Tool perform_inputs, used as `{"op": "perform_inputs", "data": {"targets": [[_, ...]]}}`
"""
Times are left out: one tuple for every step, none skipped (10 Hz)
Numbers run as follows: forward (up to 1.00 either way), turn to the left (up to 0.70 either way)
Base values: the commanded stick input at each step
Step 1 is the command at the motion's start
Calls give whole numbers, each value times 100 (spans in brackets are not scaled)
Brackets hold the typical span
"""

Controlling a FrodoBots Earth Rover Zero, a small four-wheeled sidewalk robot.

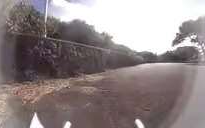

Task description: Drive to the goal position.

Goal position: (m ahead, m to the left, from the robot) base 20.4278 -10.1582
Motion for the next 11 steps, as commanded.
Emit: {"op": "perform_inputs", "data": {"targets": [[70,0],[70,0],[70,0],[70,0],[70,0],[70,0],[70,0],[70,-2],[70,-1],[70,0],[70,-2]]}}
